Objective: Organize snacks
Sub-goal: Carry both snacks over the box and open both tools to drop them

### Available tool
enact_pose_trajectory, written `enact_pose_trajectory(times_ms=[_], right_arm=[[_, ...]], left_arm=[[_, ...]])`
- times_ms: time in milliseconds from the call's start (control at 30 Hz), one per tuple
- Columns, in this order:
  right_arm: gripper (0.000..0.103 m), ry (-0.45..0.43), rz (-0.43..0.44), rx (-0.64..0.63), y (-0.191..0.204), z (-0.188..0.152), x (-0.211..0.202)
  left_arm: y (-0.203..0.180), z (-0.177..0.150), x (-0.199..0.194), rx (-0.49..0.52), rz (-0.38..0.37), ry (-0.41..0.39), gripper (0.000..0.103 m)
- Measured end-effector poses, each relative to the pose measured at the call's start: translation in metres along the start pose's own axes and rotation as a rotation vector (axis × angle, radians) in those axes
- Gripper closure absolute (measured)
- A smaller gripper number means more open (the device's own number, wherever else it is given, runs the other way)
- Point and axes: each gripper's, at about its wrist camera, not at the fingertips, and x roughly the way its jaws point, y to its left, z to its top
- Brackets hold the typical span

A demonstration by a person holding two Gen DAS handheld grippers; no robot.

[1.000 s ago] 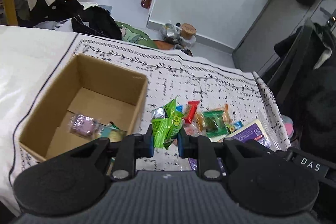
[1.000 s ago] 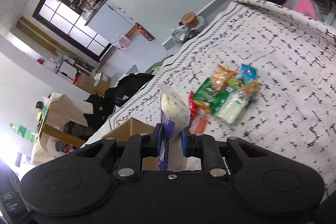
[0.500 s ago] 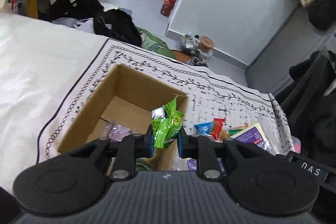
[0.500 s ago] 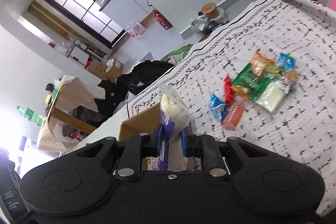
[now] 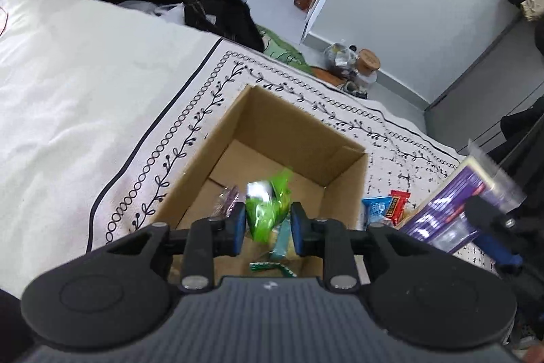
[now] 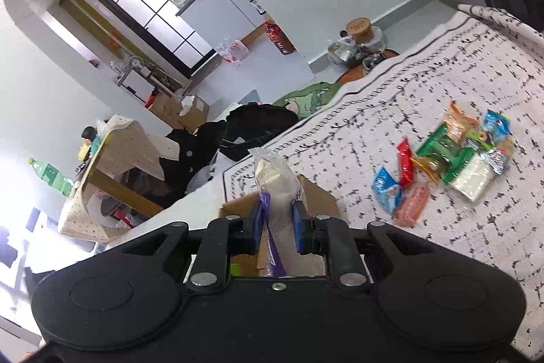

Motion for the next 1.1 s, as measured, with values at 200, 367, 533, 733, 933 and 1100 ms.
enact_pose_trajectory(times_ms=[200,367,533,733,933,1100], right_arm=[[0.086,0.035,0.019,-0.031,0.017,-0.005,0.014],[0.086,0.120,0.010,-0.068,0.026,-0.020,0.033],[0.068,0.202,-0.005,-0.122,0.041,-0.033,0.045],[0.047,0.161,0.003,-0.104,0.036,-0.027,0.033],[0.038,0.114,-0.044,-0.076,0.011,-0.018,0.019],[0.034,0.088,-0.071,-0.047,-0.013,-0.014,0.006]], left_arm=[[0.014,0.005,-0.006,-0.025,0.017,-0.011,0.054],[0.026,0.010,-0.015,-0.048,0.032,-0.030,0.045],[0.033,0.012,-0.017,-0.062,0.041,-0.030,0.039],[0.030,0.012,-0.018,-0.054,0.045,-0.024,0.028],[0.019,0.009,-0.015,-0.021,0.059,-0.013,0.024],[0.008,0.004,-0.014,-0.003,0.063,-0.011,0.017]])
